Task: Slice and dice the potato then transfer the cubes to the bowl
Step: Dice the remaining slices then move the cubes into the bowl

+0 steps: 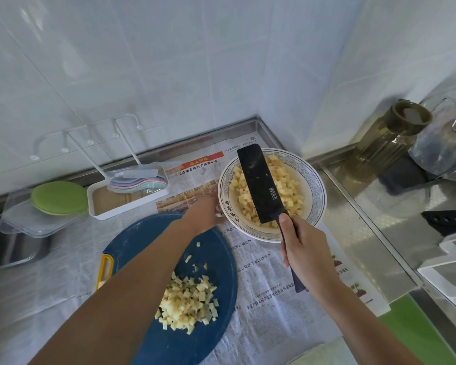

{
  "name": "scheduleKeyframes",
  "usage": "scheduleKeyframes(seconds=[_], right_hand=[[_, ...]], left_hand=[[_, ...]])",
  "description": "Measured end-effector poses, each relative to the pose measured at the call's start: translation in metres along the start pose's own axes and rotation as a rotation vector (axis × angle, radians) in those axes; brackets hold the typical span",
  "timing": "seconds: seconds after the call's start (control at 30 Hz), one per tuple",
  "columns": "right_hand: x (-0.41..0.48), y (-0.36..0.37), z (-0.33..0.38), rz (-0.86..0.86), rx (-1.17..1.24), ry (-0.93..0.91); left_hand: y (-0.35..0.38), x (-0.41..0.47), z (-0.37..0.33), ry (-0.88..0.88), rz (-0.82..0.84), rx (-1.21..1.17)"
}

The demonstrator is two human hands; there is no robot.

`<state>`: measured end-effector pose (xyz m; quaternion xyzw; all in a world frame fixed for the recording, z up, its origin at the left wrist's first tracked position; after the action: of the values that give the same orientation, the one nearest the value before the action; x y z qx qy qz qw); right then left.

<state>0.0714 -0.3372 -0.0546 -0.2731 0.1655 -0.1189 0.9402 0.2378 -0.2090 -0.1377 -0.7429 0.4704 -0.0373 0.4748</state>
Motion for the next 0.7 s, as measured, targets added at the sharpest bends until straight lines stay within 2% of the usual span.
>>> scheduleKeyframes(seconds=[0.2, 0.4, 0.47, 0.57, 0.7], right_hand=[[-0.003, 0.004, 0.001, 0.013, -0.006, -0.012], [-0.012, 0.011, 0.0, 0.016, -0.02, -0.051], [-0.015, 0.017, 0.003, 0.025, -0.028, -0.062], [-0.023, 0.028, 0.007, 0.058, -0.076, -0.097], [-0.032, 0.04, -0.003, 0.091, -0.128, -0.101]], left_hand=[[0.0, -0.003, 0.002, -0.07, 0.113, 0.094], [-0.009, -0.046, 0.05, -0.289, 0.261, -0.004], [-0.019, -0.051, 0.063, -0.329, 0.194, 0.052], [-0.031, -0.048, 0.066, -0.265, -0.007, 0.016], [-0.02, -0.036, 0.052, -0.19, -0.1, -0.002]])
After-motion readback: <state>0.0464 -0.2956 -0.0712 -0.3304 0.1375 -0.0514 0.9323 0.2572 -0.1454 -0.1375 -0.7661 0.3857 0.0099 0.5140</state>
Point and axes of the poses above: each hand's wrist, its own x-axis towards the middle knuckle, its own y-axis out of the palm, z = x × y, the point moved 10 cm from there along x, towards the middle knuckle, and after that the axes turned 12 degrees about z, right-handed, at the moved point
